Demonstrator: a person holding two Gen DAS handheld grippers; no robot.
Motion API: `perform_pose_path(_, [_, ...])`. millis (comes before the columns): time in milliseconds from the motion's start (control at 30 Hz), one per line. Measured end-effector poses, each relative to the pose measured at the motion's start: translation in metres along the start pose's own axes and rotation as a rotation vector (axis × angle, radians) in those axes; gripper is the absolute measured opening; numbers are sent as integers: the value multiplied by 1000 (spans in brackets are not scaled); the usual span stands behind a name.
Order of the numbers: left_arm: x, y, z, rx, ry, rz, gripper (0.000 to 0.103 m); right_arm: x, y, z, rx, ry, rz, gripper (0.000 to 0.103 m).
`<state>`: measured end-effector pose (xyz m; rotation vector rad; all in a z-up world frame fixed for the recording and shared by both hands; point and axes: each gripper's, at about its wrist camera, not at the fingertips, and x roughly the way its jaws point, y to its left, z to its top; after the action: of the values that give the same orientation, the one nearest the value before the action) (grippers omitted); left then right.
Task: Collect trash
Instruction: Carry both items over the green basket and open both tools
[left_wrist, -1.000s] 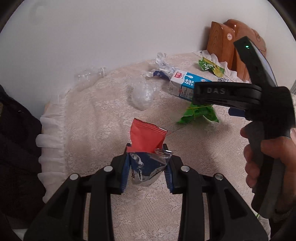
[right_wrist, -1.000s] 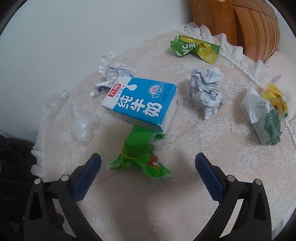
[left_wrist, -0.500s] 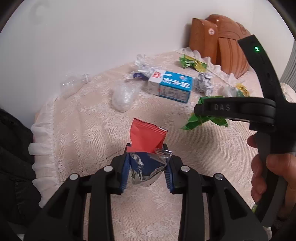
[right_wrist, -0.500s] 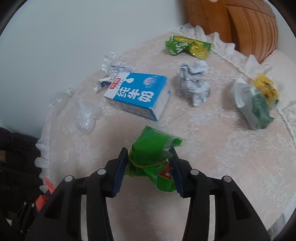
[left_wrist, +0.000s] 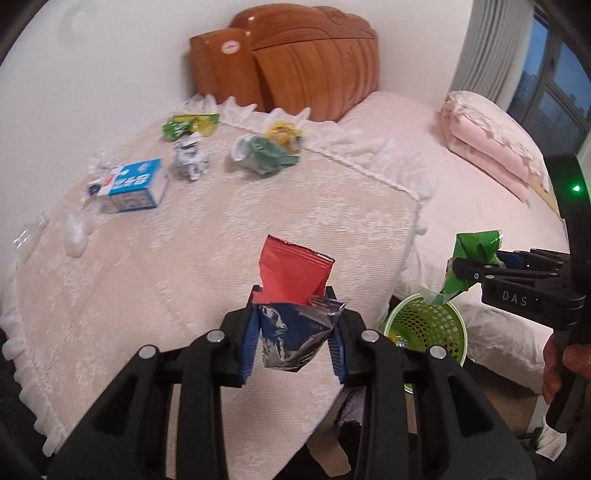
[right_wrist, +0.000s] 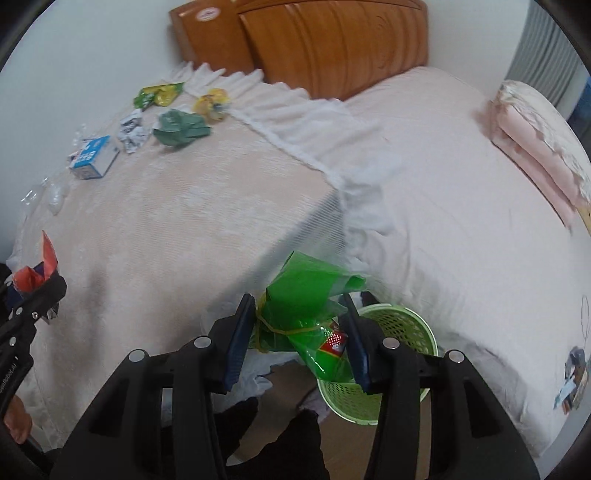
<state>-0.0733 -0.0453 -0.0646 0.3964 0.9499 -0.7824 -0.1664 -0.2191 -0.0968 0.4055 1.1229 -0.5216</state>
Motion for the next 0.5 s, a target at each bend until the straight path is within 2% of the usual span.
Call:
perform_pose_path(200, [18, -85, 15, 155, 29, -108, 32, -11, -86, -37, 165, -16, -46, 48])
perform_pose_path(500, [62, -214, 18, 375, 138, -286, 32, -20, -174, -78, 271, 4, -153, 48])
